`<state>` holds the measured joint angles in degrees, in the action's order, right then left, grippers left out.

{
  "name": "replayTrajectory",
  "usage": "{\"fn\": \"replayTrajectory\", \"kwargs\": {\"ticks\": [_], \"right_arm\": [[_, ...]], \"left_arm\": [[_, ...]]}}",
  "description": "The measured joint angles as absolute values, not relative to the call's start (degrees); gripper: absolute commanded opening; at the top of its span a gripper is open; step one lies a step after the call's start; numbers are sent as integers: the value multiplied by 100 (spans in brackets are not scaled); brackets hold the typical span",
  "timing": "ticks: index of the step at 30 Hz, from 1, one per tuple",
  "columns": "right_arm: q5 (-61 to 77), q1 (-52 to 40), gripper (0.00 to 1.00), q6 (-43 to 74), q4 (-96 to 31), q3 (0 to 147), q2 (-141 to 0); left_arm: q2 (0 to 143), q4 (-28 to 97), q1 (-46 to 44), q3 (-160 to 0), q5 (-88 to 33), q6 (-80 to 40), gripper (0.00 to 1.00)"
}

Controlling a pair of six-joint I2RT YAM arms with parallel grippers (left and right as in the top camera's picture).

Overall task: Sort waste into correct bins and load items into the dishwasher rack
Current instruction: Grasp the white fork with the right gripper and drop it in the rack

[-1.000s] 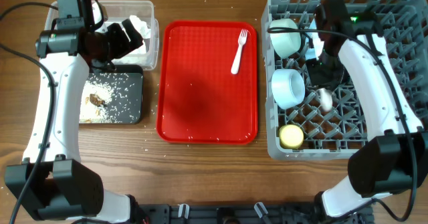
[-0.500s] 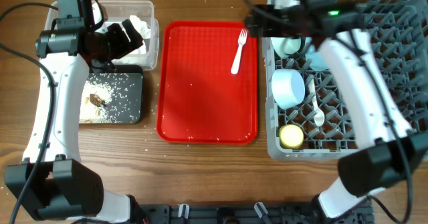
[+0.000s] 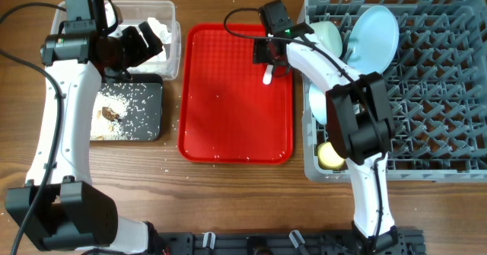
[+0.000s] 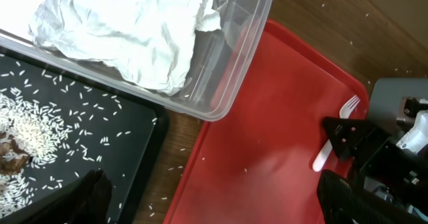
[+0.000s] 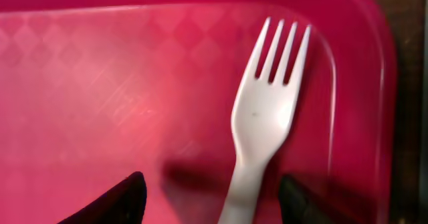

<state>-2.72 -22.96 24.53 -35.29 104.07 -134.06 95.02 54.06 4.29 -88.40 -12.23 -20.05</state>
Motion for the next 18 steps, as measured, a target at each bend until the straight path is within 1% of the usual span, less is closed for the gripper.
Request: {"fn": "replayTrajectory", "kwargs": {"ticks": [1, 2, 6, 8, 12, 13, 15, 16, 18], "right_arm": [[-292, -2294, 13, 2445, -3489, 10407, -13423], [-357, -2294, 4, 2412, -3430, 10409, -13454], [-370, -2283, 4, 2158, -3503, 10431, -13474], [-215, -2281, 4, 1850, -3719, 10477, -13472], [451, -2281, 4, 1380, -4807, 10425, -13093], [550, -2279, 4, 1341, -5304, 10320, -12691], [596, -2255, 4, 1262, -5843, 10318, -11931], [495, -2209, 4, 1203, -6289, 10318, -11301], [211, -1935, 4, 1028, -6643, 10357, -10215]], "left_arm": [[9502, 5404, 429, -8840, -1223, -2005, 100], [9502, 5404, 429, -8840, -1223, -2005, 100], [9502, 5406, 429, -8840, -1223, -2005, 100], [9502, 5404, 429, -8840, -1225, -2005, 100], [9502, 5408, 429, -8840, -1221, -2005, 100], [9502, 5404, 429, -8840, -1223, -2003, 100], [9502, 5404, 429, -8840, -1223, -2005, 100], [9502, 5406, 429, -8840, -1223, -2005, 100], [9502, 5404, 429, -8840, -1223, -2005, 100]]}}
